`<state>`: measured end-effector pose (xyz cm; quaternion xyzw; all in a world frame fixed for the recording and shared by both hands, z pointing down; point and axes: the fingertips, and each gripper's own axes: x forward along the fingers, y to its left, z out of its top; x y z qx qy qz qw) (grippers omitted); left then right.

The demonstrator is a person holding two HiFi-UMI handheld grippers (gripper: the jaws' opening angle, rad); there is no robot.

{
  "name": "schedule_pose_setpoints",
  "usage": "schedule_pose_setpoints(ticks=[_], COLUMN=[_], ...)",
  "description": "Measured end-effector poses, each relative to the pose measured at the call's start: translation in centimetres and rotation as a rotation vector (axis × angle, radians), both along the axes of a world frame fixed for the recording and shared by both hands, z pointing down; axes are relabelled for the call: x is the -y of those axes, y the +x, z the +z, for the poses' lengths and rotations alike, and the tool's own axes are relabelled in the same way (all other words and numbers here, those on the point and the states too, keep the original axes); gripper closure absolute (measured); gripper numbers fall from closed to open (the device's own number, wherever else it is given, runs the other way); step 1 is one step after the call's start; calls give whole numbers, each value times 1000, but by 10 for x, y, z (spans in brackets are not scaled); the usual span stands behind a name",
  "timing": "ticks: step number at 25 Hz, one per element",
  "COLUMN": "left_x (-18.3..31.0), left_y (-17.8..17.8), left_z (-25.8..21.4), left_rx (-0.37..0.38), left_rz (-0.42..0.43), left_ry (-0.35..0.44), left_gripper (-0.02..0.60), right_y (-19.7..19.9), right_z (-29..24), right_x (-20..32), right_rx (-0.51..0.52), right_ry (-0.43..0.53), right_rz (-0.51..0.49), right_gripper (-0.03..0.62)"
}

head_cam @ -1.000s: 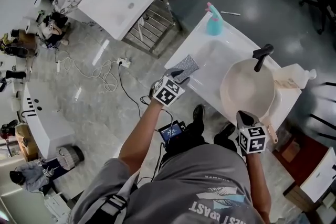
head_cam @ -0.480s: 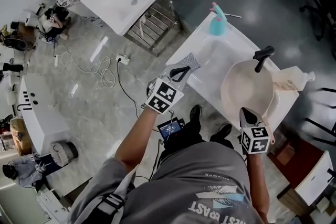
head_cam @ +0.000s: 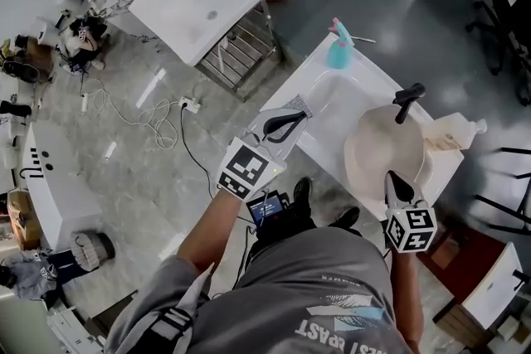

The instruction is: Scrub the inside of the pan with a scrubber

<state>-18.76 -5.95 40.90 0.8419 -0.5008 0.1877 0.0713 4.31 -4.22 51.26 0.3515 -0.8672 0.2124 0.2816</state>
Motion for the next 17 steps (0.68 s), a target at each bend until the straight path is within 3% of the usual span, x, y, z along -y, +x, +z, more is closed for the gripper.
schedule_pose_setpoints(ticks=[17], left_x=[-33], left_y=[16], left_z=[-82], left_rx=[-66], left_rz=[68], left_ry=[154], left_gripper=[581], right_y=[7], right_z=[-34], right_x=[-18], right_rx=[5], right_ry=[59], right_rz=[33], right_gripper=[594])
